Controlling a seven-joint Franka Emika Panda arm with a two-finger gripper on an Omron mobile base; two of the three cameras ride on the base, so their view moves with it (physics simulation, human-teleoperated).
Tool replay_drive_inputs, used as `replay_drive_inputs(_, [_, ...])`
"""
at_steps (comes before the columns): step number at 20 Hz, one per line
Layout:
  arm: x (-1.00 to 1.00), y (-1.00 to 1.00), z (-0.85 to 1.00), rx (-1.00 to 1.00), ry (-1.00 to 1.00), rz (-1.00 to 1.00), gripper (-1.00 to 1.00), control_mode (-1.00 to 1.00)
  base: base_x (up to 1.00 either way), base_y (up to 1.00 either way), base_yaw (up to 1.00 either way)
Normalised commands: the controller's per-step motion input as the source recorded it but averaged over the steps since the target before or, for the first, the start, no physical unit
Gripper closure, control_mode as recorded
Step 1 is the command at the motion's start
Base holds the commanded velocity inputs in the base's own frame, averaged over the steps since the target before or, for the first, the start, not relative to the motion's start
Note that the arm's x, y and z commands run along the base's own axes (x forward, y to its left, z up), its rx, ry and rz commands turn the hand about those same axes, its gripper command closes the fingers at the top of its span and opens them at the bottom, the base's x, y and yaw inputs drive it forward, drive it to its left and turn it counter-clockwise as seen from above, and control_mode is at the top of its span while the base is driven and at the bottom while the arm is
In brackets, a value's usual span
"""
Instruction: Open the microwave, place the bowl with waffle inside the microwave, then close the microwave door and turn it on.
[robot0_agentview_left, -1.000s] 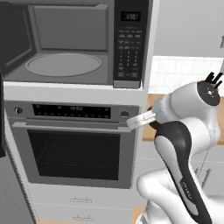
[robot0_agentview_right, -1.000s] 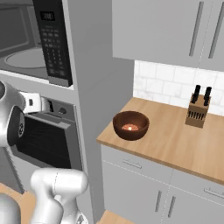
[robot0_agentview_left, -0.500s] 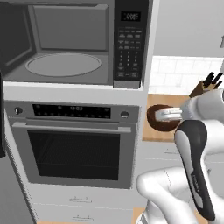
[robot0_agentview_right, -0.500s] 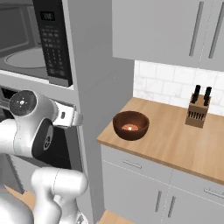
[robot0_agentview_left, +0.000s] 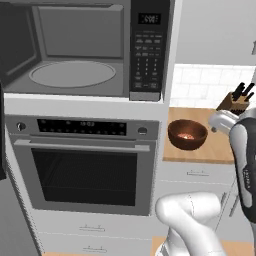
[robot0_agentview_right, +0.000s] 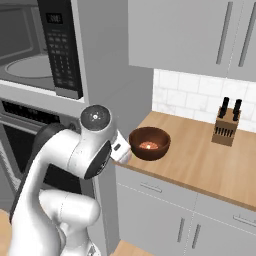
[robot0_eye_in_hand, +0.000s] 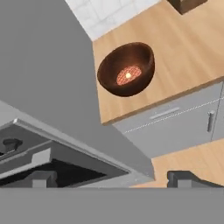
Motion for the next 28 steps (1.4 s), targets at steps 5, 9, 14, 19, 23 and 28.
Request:
replay_drive_inputs(5, [0.70, -0.80, -0.30, 0.32, 0.31, -0.20, -1.00, -1.00, 0.00, 0.00, 0.00])
replay_drive_inputs(9, [0.59, -0.67, -0.70, 0.24, 0.07, -0.15, -1.00, -1.00, 0.00, 0.00, 0.00])
replay_drive_inputs(14, [0.76, -0.16, -0.69, 0.21, 0.01, -0.14, -1.00, -1.00, 0.00, 0.00, 0.00])
replay_drive_inputs(19, [0.70, 0.00, -0.56, 0.13, 0.00, -0.08, -1.00, -1.00, 0.00, 0.00, 0.00])
replay_drive_inputs(23, [0.54, 0.00, -0.53, 0.00, 0.00, -0.08, -1.00, -1.00, 0.00, 0.00, 0.00])
replay_drive_inputs(28, [0.60, -0.01, -0.36, 0.00, 0.00, -0.09, -1.00, -1.00, 0.00, 0.00, 0.00])
